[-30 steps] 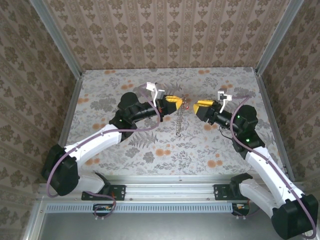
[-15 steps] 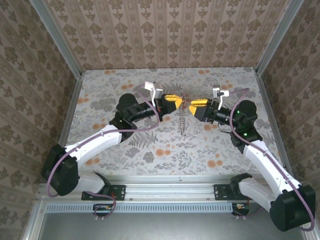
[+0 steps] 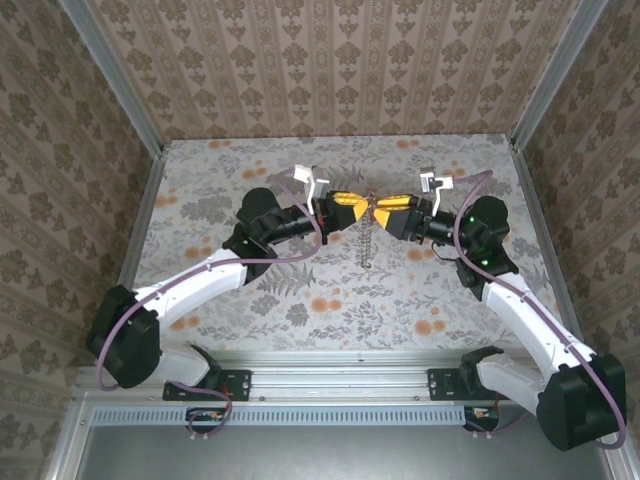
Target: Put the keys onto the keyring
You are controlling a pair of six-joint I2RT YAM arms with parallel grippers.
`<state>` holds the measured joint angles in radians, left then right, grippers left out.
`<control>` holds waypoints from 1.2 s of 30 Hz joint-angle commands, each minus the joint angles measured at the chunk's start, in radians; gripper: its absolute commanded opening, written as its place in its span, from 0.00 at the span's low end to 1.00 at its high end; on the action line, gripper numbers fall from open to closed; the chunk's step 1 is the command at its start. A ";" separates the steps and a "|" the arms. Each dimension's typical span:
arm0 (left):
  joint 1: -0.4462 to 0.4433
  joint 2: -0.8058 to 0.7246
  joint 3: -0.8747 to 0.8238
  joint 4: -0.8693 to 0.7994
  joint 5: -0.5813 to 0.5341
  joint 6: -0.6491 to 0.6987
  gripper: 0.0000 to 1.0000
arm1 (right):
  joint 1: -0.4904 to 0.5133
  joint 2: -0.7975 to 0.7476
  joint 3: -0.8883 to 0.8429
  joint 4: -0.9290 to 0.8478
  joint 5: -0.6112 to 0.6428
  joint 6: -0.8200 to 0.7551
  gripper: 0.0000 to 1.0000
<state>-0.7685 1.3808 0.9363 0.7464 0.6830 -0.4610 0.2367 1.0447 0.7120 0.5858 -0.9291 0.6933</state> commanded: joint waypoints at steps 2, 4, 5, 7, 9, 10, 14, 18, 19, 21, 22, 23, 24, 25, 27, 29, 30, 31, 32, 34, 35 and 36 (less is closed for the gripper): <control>-0.006 0.001 0.039 0.059 0.018 -0.021 0.00 | 0.012 0.011 0.033 0.056 -0.031 0.014 0.42; -0.006 0.001 0.039 0.057 0.017 -0.020 0.00 | 0.014 0.008 0.026 0.056 -0.033 0.011 0.37; -0.005 0.000 0.038 0.057 0.015 -0.018 0.00 | 0.012 0.005 0.023 0.053 -0.035 0.009 0.36; -0.006 -0.003 0.037 0.058 0.012 -0.018 0.00 | 0.014 -0.005 0.015 0.041 -0.040 0.004 0.33; -0.005 -0.006 0.039 0.057 0.009 -0.012 0.00 | 0.013 -0.019 0.003 0.030 -0.037 -0.004 0.30; -0.005 -0.007 0.040 0.056 0.009 -0.011 0.00 | 0.013 -0.023 -0.001 0.028 -0.036 -0.006 0.29; -0.005 -0.006 0.044 0.055 0.009 -0.010 0.00 | 0.013 -0.032 -0.009 0.019 -0.038 -0.010 0.28; -0.005 -0.009 0.044 0.054 0.006 -0.010 0.00 | 0.014 -0.032 -0.012 0.013 -0.043 -0.009 0.36; -0.005 -0.009 0.044 0.055 0.006 -0.009 0.00 | 0.014 -0.033 -0.014 0.012 -0.045 -0.009 0.37; -0.004 -0.011 0.045 0.051 0.006 -0.007 0.00 | 0.013 -0.032 -0.017 0.014 -0.048 -0.008 0.37; -0.005 -0.011 0.045 0.052 0.004 -0.009 0.00 | 0.013 -0.032 -0.016 0.014 -0.050 -0.008 0.37; -0.005 -0.011 0.045 0.052 0.004 -0.009 0.00 | 0.014 -0.031 -0.017 0.013 -0.051 -0.006 0.37; -0.004 -0.012 0.047 0.051 0.004 -0.010 0.00 | 0.015 -0.032 -0.018 0.012 -0.051 -0.006 0.37; -0.005 -0.011 0.048 0.052 0.004 -0.009 0.00 | 0.014 -0.034 -0.019 0.014 -0.050 -0.005 0.36; -0.005 -0.012 0.048 0.051 0.003 -0.007 0.00 | 0.014 -0.032 -0.024 0.016 -0.051 -0.005 0.33; -0.005 -0.011 0.050 0.053 0.003 -0.009 0.00 | 0.015 -0.034 -0.027 0.016 -0.053 -0.005 0.31; -0.004 -0.011 0.050 0.052 0.003 -0.008 0.00 | 0.015 -0.034 -0.031 0.016 -0.051 -0.006 0.28; -0.005 -0.011 0.050 0.052 0.003 -0.006 0.00 | 0.015 -0.034 -0.032 0.017 -0.050 -0.006 0.26; -0.005 -0.009 0.051 0.051 0.001 -0.005 0.00 | 0.016 -0.032 -0.032 0.017 -0.051 -0.006 0.24; -0.005 -0.009 0.051 0.053 0.001 -0.009 0.00 | 0.015 -0.032 -0.032 0.014 -0.051 -0.009 0.19; -0.005 -0.010 0.050 0.054 0.000 -0.007 0.00 | 0.015 -0.032 -0.032 0.014 -0.050 -0.009 0.16; -0.005 -0.011 0.051 0.054 0.000 -0.005 0.00 | 0.016 -0.032 -0.034 0.015 -0.050 -0.009 0.13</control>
<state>-0.7708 1.3819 0.9386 0.7486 0.6830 -0.4683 0.2470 1.0313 0.6868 0.5949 -0.9558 0.6937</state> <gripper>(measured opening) 0.064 0.146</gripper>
